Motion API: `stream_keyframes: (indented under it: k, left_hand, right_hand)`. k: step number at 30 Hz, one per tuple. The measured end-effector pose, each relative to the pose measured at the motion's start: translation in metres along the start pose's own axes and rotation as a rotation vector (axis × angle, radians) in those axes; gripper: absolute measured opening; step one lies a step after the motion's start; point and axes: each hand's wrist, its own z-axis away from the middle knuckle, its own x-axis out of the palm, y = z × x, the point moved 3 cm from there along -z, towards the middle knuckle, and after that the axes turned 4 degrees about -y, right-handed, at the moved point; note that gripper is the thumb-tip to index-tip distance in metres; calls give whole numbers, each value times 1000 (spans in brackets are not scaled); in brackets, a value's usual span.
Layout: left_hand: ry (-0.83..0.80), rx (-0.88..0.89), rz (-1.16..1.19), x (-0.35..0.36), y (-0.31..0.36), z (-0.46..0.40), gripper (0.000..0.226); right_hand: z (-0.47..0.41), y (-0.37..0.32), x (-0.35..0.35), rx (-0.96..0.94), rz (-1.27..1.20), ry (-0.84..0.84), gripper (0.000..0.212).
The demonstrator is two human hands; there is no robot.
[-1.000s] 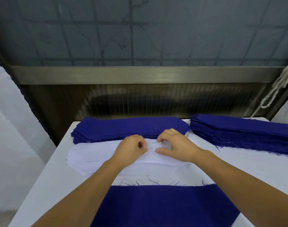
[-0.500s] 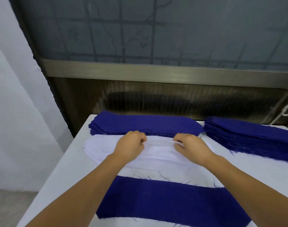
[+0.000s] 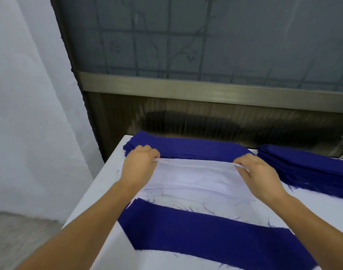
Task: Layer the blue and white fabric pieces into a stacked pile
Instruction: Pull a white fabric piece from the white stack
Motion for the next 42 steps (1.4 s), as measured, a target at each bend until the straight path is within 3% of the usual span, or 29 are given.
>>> stream_keyframes:
  k: [4,6,7,10,12,14,17,19,21,23,26,29,37,42]
  left_hand:
    - [-63,161,20,-43,2,22,16]
    - [-281,133,172,-55,1,35,6]
    - [-411,86,252,-55,2,40,12]
    - [-651,55,308,-41,10,48,18]
    - [-609,48,305,-31,15,50,20]
    - [-460,38,348,-29,14,53,24]
    - [-248,201,319,-30,11,71,31]
    - [-230,313,255,-27,15,90,36]
    - [-254,403,222,-13,18,110,34]
    - [-315,384,220,2,20,125,37]
    - [-355,308,253,15,16,134,35]
    - [-385,315,251,14,13,134,33]
    - [-381,313,244,19,11,141,26]
    - [-392,280,284,22,4,152,10]
  right_hand:
    - [37,9,-35,-35,-193,-26,11]
    - [57,17,-46,15,-428,-216,11]
    - [65,21,-47,56,-530,-342,11]
    - [81,33,-36,173,-568,-579,13]
    - [89,39,-27,225,-507,-535,13]
    - [96,40,-28,208,-517,-339,16]
    - [121,40,-35,19,-351,-43,21]
    - [143,37,-27,-153,-164,29,24]
    - [165,35,-9,-286,-13,22,19]
    - [179,32,6,-355,29,26,20]
    - [184,32,13,-337,-24,32,51]
    - [184,34,12,-307,-52,-9,56]
    - [186,36,6,-266,-155,-156,31]
    - [184,38,9,-212,-142,-131,7]
